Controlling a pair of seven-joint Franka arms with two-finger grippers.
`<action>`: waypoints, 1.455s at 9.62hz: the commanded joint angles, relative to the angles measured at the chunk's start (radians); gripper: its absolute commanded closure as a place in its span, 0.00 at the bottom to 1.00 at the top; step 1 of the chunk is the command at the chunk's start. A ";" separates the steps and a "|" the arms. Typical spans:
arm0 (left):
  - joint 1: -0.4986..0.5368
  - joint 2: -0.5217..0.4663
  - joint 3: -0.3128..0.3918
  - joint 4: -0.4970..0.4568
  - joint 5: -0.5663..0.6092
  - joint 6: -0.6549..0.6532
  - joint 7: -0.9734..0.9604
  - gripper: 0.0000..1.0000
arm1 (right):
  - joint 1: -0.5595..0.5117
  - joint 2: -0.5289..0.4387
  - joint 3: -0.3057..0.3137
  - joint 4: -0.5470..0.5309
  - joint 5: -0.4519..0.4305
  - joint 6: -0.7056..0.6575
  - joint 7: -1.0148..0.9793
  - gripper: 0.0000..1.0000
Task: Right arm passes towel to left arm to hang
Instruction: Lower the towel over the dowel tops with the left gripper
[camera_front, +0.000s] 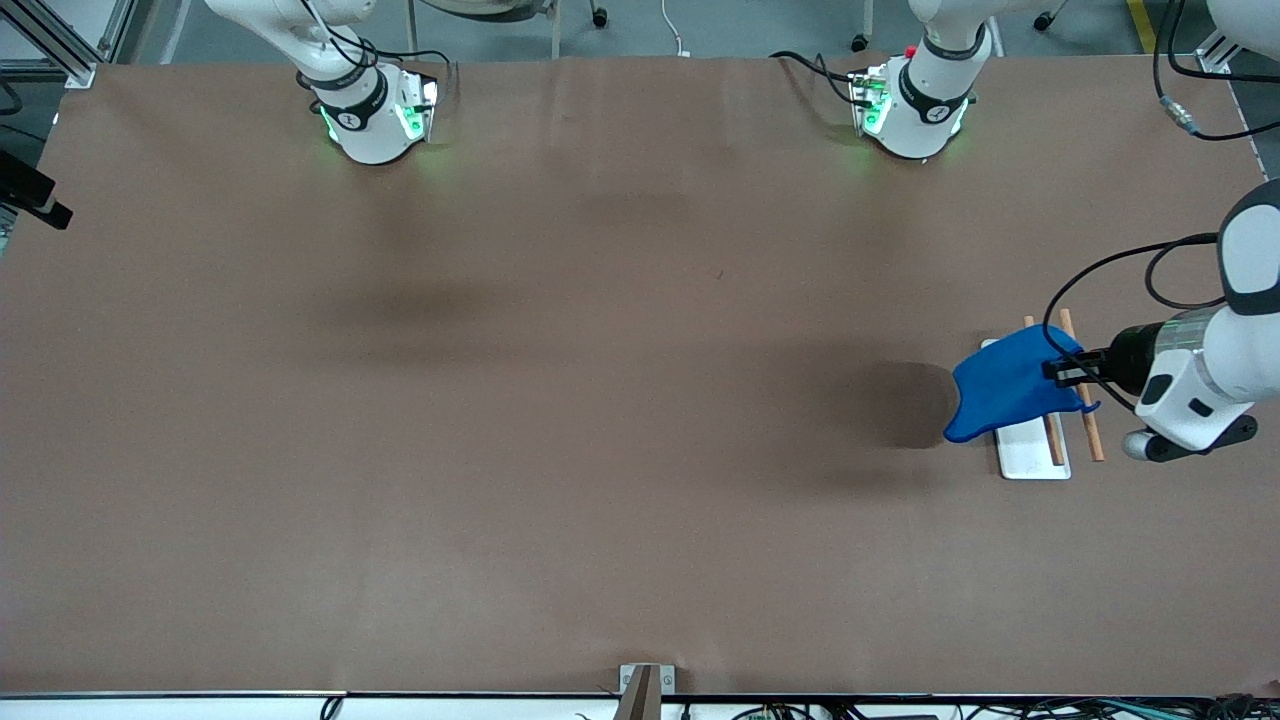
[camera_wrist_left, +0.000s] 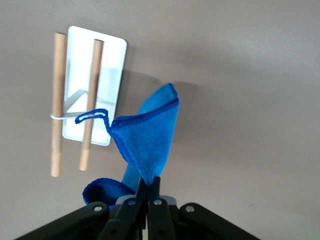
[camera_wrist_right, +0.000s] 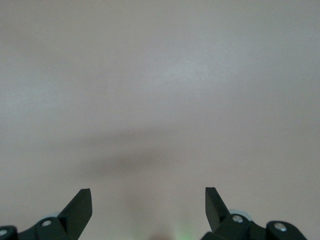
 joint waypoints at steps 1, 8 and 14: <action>0.040 -0.009 -0.004 -0.047 0.039 0.007 0.045 0.99 | -0.032 -0.002 0.032 -0.004 -0.019 -0.002 -0.034 0.00; 0.147 -0.002 -0.004 -0.043 0.099 -0.041 0.187 0.99 | -0.006 0.082 0.032 -0.012 -0.010 0.123 -0.022 0.00; 0.203 0.037 -0.002 -0.038 0.160 -0.027 0.265 0.95 | 0.006 0.081 0.033 0.005 -0.008 0.123 -0.007 0.00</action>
